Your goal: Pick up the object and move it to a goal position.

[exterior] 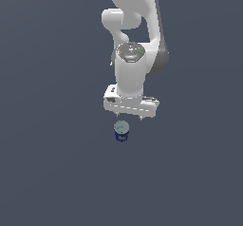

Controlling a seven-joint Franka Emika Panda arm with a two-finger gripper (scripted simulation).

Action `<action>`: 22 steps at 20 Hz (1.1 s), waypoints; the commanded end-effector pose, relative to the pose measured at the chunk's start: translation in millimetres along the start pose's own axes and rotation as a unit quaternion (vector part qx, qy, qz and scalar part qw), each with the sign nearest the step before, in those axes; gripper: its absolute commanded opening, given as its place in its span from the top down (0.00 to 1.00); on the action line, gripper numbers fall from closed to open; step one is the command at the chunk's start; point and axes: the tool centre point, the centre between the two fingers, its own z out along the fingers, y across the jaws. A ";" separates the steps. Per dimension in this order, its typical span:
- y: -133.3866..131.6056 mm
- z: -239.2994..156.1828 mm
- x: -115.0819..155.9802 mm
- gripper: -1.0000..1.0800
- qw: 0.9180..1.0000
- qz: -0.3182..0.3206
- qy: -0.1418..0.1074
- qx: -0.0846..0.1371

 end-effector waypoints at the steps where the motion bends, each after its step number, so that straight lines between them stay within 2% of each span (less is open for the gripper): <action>1: 3.7 5.3 2.9 0.04 0.999 0.035 -0.001 -0.002; 6: 11.5 16.2 8.8 0.04 0.994 0.109 -0.002 -0.007; 12: 20.3 28.0 15.1 0.04 0.982 0.188 -0.001 -0.013; 22: 28.8 38.7 20.7 0.04 0.965 0.261 0.001 -0.019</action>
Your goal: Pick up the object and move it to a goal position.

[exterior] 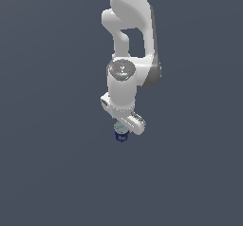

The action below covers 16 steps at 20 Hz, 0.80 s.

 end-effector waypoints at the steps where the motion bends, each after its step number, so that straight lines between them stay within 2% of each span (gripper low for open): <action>1: 0.6 1.5 1.4 0.04 1.000 0.012 0.001 -0.001; 9: 0.8 6.0 1.6 0.04 1.000 0.015 0.001 -0.001; 16: 1.8 39.7 1.1 0.04 1.000 0.017 0.001 -0.001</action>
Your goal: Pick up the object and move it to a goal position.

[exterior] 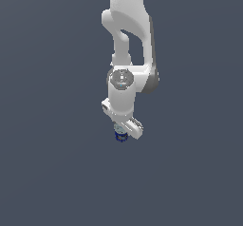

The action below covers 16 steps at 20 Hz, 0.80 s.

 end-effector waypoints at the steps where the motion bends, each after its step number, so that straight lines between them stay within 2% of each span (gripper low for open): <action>1: 0.5 12.4 -0.3 0.04 1.000 0.001 0.000 0.000; 7: -0.5 21.0 0.6 0.04 1.000 0.001 0.000 0.000; 8: -0.5 21.0 0.6 1.00 1.000 0.001 0.000 0.000; 16: -0.5 21.0 0.6 1.00 1.000 0.001 0.000 0.000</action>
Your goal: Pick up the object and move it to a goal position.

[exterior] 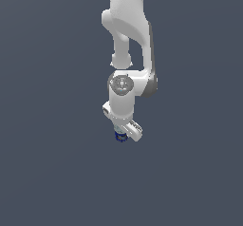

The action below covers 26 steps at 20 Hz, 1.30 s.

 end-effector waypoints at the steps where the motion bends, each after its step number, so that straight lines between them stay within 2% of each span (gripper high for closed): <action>1: 0.3 0.4 0.5 1.00 1.000 0.000 0.000 0.000; 8: 7.4 -4.0 0.0 1.00 1.000 0.000 0.000 0.000; 14: 30.9 -16.8 0.1 1.00 1.000 0.000 0.000 0.000; 19: 65.0 -35.5 0.2 1.00 1.000 0.000 0.000 0.000; 26: 133.7 -73.7 1.0 1.00 1.000 0.000 -0.001 0.001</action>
